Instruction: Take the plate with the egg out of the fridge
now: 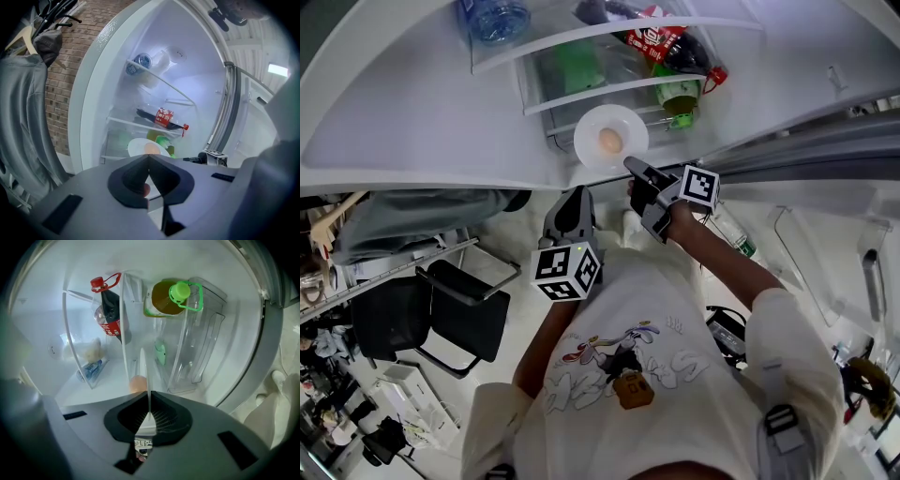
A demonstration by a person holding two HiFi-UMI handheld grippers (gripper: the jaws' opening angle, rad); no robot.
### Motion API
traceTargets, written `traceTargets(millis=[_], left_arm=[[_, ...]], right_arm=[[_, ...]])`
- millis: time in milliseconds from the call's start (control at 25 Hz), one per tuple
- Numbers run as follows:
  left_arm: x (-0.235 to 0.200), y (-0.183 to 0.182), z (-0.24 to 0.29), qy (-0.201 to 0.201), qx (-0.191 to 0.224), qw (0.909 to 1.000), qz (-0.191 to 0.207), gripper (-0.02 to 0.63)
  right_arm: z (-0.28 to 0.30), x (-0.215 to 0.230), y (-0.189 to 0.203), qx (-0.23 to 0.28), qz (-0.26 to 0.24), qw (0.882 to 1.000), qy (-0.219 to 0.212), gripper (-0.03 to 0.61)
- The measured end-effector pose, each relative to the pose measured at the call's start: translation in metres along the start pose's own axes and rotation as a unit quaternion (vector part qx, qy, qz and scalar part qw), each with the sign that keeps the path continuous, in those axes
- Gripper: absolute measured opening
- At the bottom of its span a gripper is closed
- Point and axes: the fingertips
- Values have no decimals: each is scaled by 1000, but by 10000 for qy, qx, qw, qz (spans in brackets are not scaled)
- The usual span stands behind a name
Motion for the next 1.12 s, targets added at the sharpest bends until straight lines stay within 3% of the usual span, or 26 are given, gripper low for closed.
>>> traceTargets(millis=[600,1120], left_arm=[[-1,0,0,-24,17,10000,-57,9],[-6,0,-5,-62,22,9999,-78,9]], right_arm=[[-39,-23,10,159,-36,9997,-174,20],[-61,-27,28,236,250,9993,-140,20]])
Point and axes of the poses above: the fingertips, and each gripper's own axes: z forward along the fingers, x to its right, y out of its underside, and after that the axes turned 13 degrees about y, right-handed
